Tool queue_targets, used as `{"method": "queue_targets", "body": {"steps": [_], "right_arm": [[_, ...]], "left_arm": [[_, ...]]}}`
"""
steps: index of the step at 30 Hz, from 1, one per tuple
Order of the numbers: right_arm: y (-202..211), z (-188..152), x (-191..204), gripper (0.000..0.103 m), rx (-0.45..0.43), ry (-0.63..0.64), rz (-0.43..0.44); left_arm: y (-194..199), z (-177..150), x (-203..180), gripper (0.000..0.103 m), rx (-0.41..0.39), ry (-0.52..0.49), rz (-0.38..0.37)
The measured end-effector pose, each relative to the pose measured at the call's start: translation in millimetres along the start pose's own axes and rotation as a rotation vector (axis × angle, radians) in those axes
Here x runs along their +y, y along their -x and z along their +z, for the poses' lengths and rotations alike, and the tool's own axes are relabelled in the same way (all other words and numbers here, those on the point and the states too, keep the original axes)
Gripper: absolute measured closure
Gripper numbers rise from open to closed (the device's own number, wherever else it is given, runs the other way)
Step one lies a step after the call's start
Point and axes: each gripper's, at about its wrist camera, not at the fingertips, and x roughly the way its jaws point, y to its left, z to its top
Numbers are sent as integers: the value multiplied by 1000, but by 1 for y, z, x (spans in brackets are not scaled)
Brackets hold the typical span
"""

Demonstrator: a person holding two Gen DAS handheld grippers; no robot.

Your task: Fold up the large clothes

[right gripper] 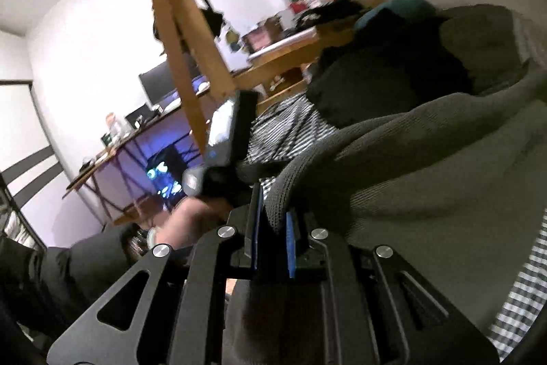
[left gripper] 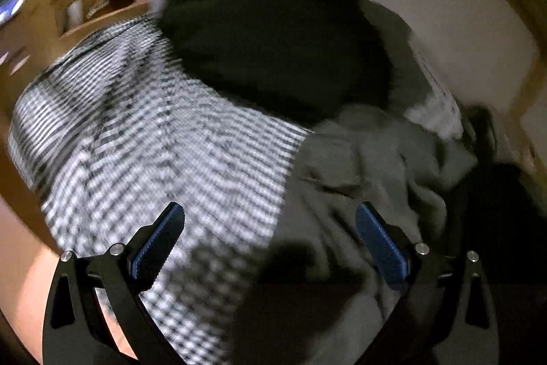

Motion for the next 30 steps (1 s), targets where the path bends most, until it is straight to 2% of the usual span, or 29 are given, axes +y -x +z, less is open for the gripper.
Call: {"method": "queue_targets", "body": {"steps": [2, 5, 8, 11, 14, 16, 18, 20, 22, 24, 27, 30], "right_arm": [[-22, -3, 8, 90, 36, 33, 9], [-58, -11, 30, 90, 105, 110, 35], [-94, -31, 54, 91, 201, 209, 56], [-134, -60, 57, 91, 314, 256, 63], [-166, -88, 46, 90, 403, 245, 48], [-172, -97, 38, 90, 420, 222, 49], [-175, -102, 34, 90, 427, 202, 55], [-176, -104, 38, 90, 431, 210, 62], [-177, -109, 45, 90, 450, 240, 69], [-186, -115, 51, 90, 474, 258, 84], [-198, -128, 62, 90, 515, 313, 113], [-208, -142, 62, 90, 554, 313, 143]], "left_arm": [[11, 5, 26, 5, -5, 64, 6], [27, 11, 48, 5, -19, 86, 19], [39, 18, 58, 5, -36, 62, 25], [48, 33, 48, 5, -34, -10, 0], [51, 51, 18, 5, -26, -127, -62], [45, 60, -20, 5, -3, -245, -117], [31, 66, -72, 5, 0, -403, -118], [13, 71, -118, 5, -18, -520, -101], [-13, 79, -154, 5, 11, -590, -86], [-42, 92, -181, 5, 46, -602, -65], [-81, 112, -206, 5, 73, -558, -44], [-118, 116, -209, 5, 101, -513, -8]]}}
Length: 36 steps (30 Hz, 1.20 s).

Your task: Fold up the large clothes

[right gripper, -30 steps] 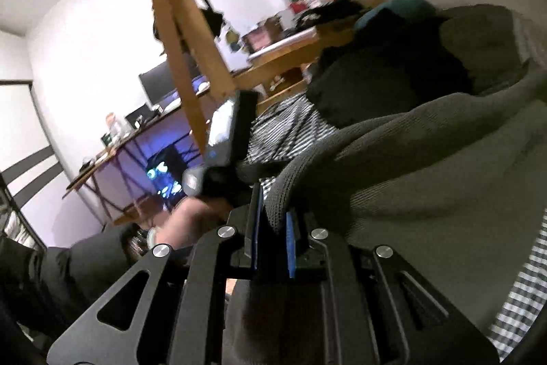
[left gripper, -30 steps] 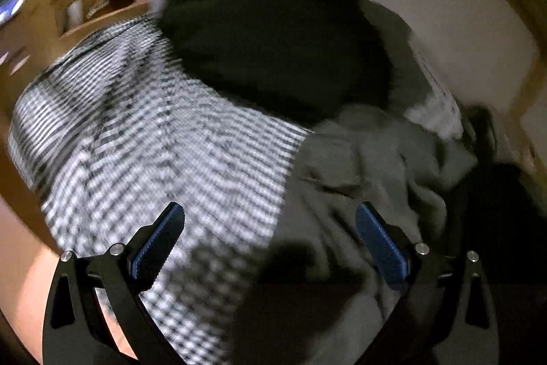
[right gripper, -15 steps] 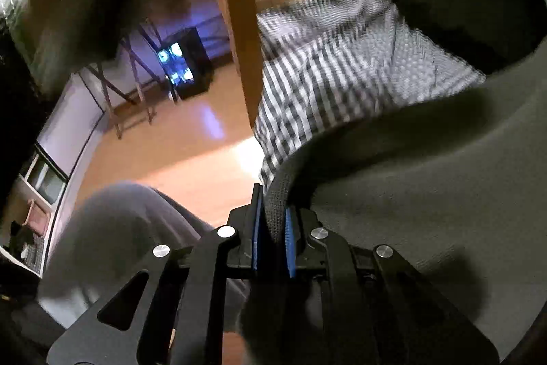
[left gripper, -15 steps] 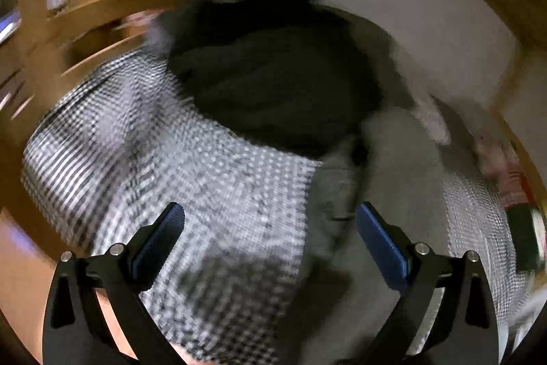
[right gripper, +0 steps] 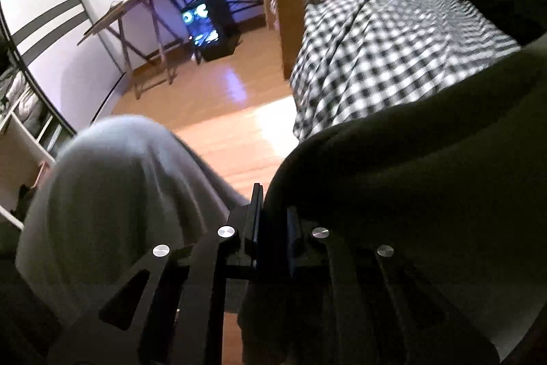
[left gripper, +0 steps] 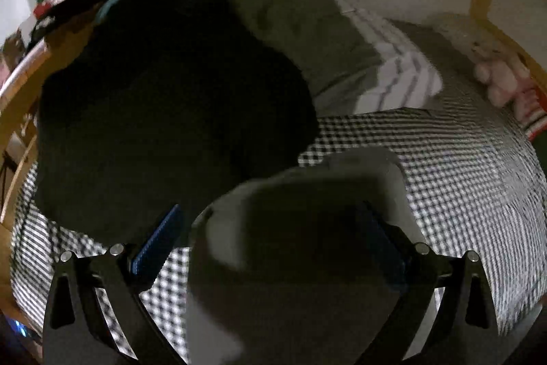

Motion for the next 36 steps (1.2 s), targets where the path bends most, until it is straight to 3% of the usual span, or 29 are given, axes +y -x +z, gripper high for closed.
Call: {"method": "queue_targets", "body": {"steps": [2, 6, 8, 10, 11, 14, 17, 19, 22, 23, 28, 30, 36], "right_arm": [[-4, -6, -6, 90, -1, -23, 14], [1, -10, -22, 88, -24, -93, 37], [11, -12, -15, 74, -18, -72, 33], [33, -17, -5, 16, -44, -38, 33], [57, -23, 0, 8, -97, -17, 2], [128, -36, -9, 7, -236, -66, -121], [179, -44, -33, 4, -341, -160, -353], [184, -47, -59, 4, -289, -201, -553], [145, -55, -88, 4, -98, -185, -697], [138, -58, -84, 4, -99, -152, -733], [101, -88, -40, 4, 14, -65, -767], [92, -108, -25, 4, 49, 4, -830], [92, -141, -11, 3, 135, -9, -750]], "left_arm": [[-29, -3, 3, 5, 55, 34, 8], [-70, -18, 14, 4, 100, 77, -68], [-86, -21, 17, 4, 132, 101, -100], [-91, -19, 16, 4, 137, 97, -102], [-93, -19, 14, 4, 137, 86, -94], [-98, -20, 11, 4, 128, 67, -83], [-100, -19, 13, 4, 122, 67, -84], [-101, -20, 13, 4, 117, 70, -86], [-103, -19, 12, 4, 114, 71, -84], [-102, -20, 12, 4, 112, 68, -81], [-100, -22, 18, 4, 104, 75, -94], [-102, -22, 17, 4, 103, 78, -97], [-97, -21, 17, 4, 98, 83, -91]]}}
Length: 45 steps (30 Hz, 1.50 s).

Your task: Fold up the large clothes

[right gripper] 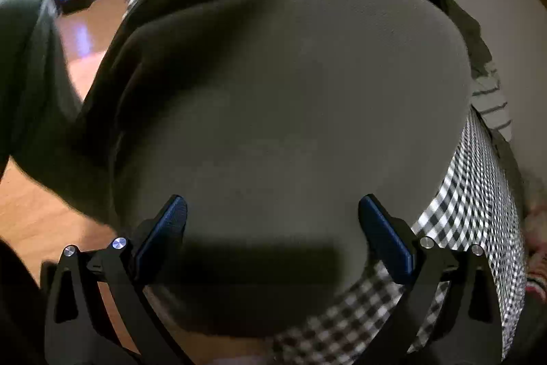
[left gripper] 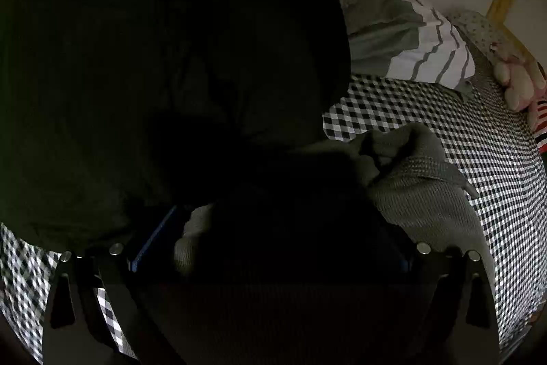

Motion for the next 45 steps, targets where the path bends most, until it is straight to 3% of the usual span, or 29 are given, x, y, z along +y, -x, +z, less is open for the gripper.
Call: {"method": "queue_targets", "body": {"steps": [3, 4, 7, 9, 12, 14, 15, 16, 17, 19, 21, 26, 29, 33, 39, 42, 45], "right_arm": [[9, -5, -5, 4, 21, 25, 63], [20, -2, -19, 4, -8, -37, 129], [57, 7, -82, 4, -169, -272, 197], [67, 17, -126, 4, -245, -403, 177], [58, 47, -188, 4, -296, -538, 97], [36, 78, -218, 4, -270, -572, 61], [20, 95, -228, 4, -231, -572, 64], [-2, 118, -231, 4, -172, -567, 71], [-25, 136, -234, 4, -101, -555, 79], [-62, 148, -237, 3, 3, -591, 151], [-68, 150, -235, 2, 15, -596, 146], [-68, 130, -239, 3, -14, -724, 243], [-43, 110, -238, 3, -66, -759, 292], [-9, 61, -198, 3, -164, -717, 393], [7, -9, -118, 3, -141, -578, 437], [11, -29, -96, 3, -158, -543, 485], [13, -40, -87, 3, -196, -582, 507]], "left_arm": [[38, -6, 1, 5, -73, 16, 20], [62, -15, 2, 5, -137, 28, 21], [126, -58, 4, 5, -235, 37, -21], [156, -101, 8, 5, -271, 25, 35], [161, -152, 16, 5, -264, 53, 113], [138, -178, 23, 5, -197, 94, 137], [123, -192, 30, 4, -180, 130, 99], [121, -205, 42, 4, -251, 209, 28], [117, -212, 49, 4, -269, 254, -20], [103, -221, 68, 4, -255, 375, -126], [95, -225, 73, 4, -263, 403, -170], [97, -218, 66, 4, -247, 363, -166], [117, -221, 70, 4, -226, 340, -125], [137, -258, 57, 4, -204, 229, -74], [156, -314, 45, 4, -267, 50, -108], [164, -332, 43, 4, -294, 16, -87], [167, -350, 53, 4, -290, 44, -66]]}}
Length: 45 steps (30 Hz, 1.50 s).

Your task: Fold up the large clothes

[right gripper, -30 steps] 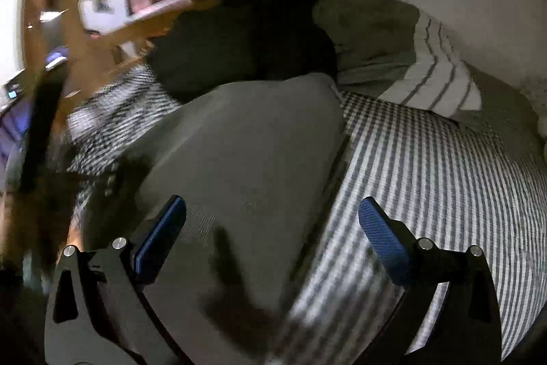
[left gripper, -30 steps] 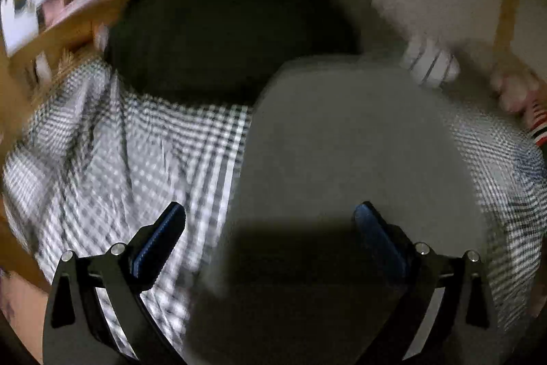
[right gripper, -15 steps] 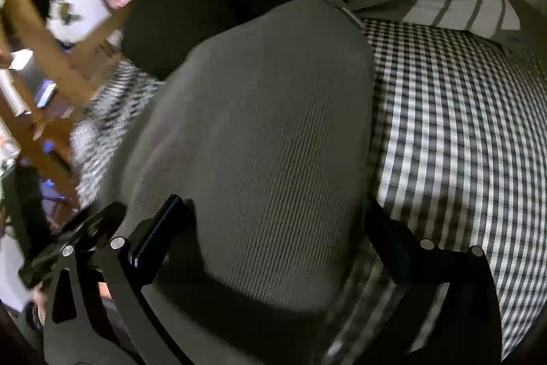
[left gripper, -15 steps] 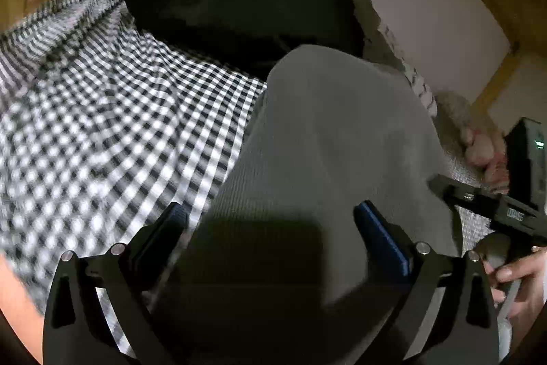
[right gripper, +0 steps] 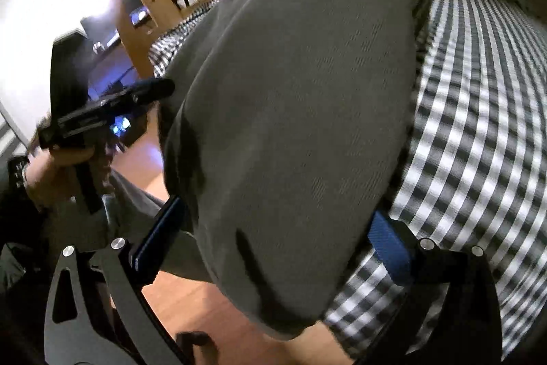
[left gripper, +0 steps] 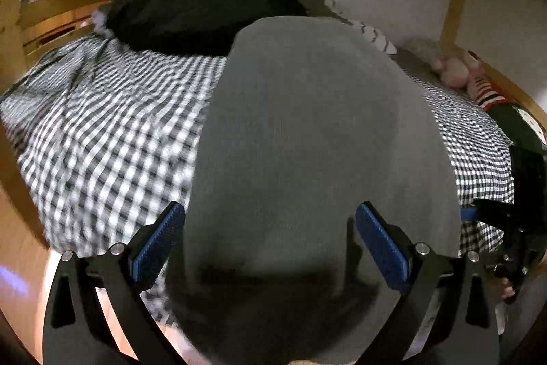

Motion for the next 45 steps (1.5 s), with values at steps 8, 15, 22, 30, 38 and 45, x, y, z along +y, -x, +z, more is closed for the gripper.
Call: {"method": "queue_targets", "body": {"steps": [8, 15, 22, 30, 38, 45], "right_arm": [[-9, -31, 5, 3, -18, -63, 3], [-7, -56, 13, 3, -23, -153, 0], [-25, -101, -12, 3, 111, -402, 70], [-53, -112, -47, 3, 68, -561, 220], [-67, -108, -46, 3, 83, -485, 113], [-59, -92, -6, 60, 180, -477, 347]], "left_arm": [[7, -58, 32, 4, 139, 32, -21], [-24, -113, 53, 4, 257, 44, -75], [-68, -139, 69, 5, 287, 167, -335], [-120, -144, 83, 5, 448, 515, -649], [-111, -146, 70, 6, 436, 459, -628], [-101, -138, 47, 32, 506, 449, -752]]}}
